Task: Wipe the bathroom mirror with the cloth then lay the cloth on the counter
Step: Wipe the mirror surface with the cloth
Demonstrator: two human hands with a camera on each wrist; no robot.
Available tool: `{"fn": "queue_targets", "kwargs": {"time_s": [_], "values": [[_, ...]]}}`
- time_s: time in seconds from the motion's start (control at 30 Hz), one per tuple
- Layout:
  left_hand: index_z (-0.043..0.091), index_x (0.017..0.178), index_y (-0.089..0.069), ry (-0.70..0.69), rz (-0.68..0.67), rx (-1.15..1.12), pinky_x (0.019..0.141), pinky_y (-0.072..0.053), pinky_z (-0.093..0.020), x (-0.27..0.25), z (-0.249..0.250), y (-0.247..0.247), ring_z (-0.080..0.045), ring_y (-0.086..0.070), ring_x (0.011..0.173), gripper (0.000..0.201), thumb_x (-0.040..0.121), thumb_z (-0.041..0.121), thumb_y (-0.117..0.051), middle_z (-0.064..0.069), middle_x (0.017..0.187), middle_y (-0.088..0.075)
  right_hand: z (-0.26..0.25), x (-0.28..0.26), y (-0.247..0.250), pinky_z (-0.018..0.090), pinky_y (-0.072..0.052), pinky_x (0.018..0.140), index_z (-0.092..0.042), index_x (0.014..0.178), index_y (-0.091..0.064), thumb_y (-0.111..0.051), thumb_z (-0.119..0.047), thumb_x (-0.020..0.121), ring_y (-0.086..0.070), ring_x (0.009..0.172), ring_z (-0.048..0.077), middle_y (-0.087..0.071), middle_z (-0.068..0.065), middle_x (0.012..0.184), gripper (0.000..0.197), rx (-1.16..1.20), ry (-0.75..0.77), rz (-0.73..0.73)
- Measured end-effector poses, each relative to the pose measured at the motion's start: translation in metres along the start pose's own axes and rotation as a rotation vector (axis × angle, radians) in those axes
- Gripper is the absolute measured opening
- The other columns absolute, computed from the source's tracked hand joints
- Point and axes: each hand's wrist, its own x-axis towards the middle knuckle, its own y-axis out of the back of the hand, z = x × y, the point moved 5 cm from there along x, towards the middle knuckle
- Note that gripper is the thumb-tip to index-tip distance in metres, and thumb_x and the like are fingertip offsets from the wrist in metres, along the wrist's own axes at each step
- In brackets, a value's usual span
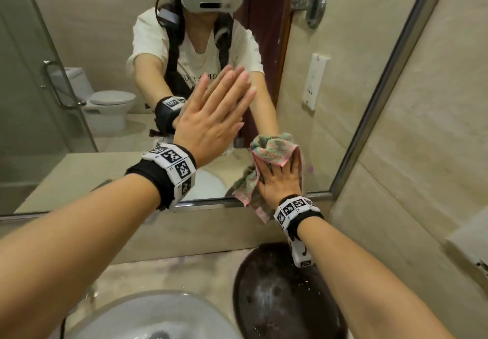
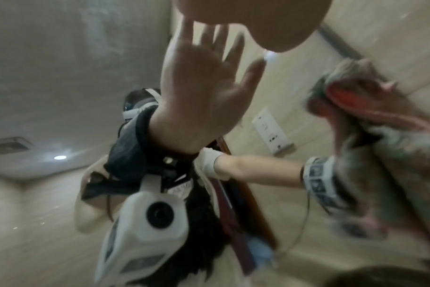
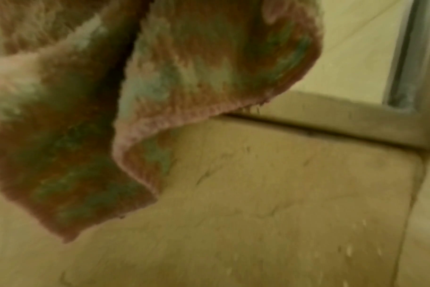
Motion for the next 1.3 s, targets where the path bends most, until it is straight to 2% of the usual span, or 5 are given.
{"fn": "queue_targets", "kwargs": {"time_s": [0.23,0.6,1.07,1.2,1.3], "values": [[0.014,0.148,-0.027,-0.01,0.042,0.052,0.113,-0.015,-0.05,-0.011,0.002,-0.003,-0.028,-0.029,0.141,0.055,0.099,0.036,-0.036,-0.011,0.153,-0.029,0.05,-0.032,-0.018,0.057,-0.005,0.116,-0.024,0.144,0.005,-0.04,-0.045,0.075,-0.02,0.137,0.05,-0.026,0.034,0.147,0.085,0.22,-0.69,-0.071],[0.012,0.147,-0.029,-0.018,0.1,0.034,0.11,-0.021,-0.053,-0.009,0.007,0.001,-0.031,-0.031,0.139,0.054,0.099,0.034,-0.037,-0.013,0.151,-0.032,0.028,-0.04,-0.009,0.046,-0.008,0.116,-0.002,0.149,0.007,-0.069,-0.065,0.063,-0.01,0.143,0.036,-0.004,0.021,0.156,0.131,0.485,-1.206,-0.235],[0.012,0.148,-0.028,-0.01,0.116,0.063,0.109,-0.023,-0.055,-0.011,0.005,-0.001,-0.03,-0.031,0.139,0.055,0.099,0.034,-0.039,-0.012,0.151,-0.031,0.015,-0.024,0.016,0.052,-0.014,0.113,-0.01,0.15,0.003,-0.068,-0.057,0.07,-0.018,0.139,0.042,-0.009,0.023,0.154,0.118,0.575,-1.192,-0.172],[0.012,0.148,-0.027,-0.023,0.109,0.062,0.109,-0.021,-0.055,-0.012,0.006,-0.002,-0.031,-0.03,0.139,0.055,0.099,0.034,-0.039,-0.013,0.152,-0.03,0.045,-0.019,0.024,0.05,-0.015,0.114,-0.01,0.151,-0.001,-0.014,-0.069,0.051,-0.02,0.139,0.04,-0.01,0.023,0.154,0.116,0.611,-1.293,-0.088],[0.012,0.148,-0.026,-0.015,0.1,0.067,0.112,-0.014,-0.053,-0.011,0.004,-0.004,-0.03,-0.029,0.14,0.055,0.099,0.034,-0.037,-0.012,0.153,-0.028,0.049,-0.012,0.023,0.051,-0.016,0.113,-0.007,0.149,0.005,-0.033,-0.056,0.069,-0.018,0.14,0.039,-0.006,0.023,0.155,0.102,0.561,-1.258,-0.138]]}}
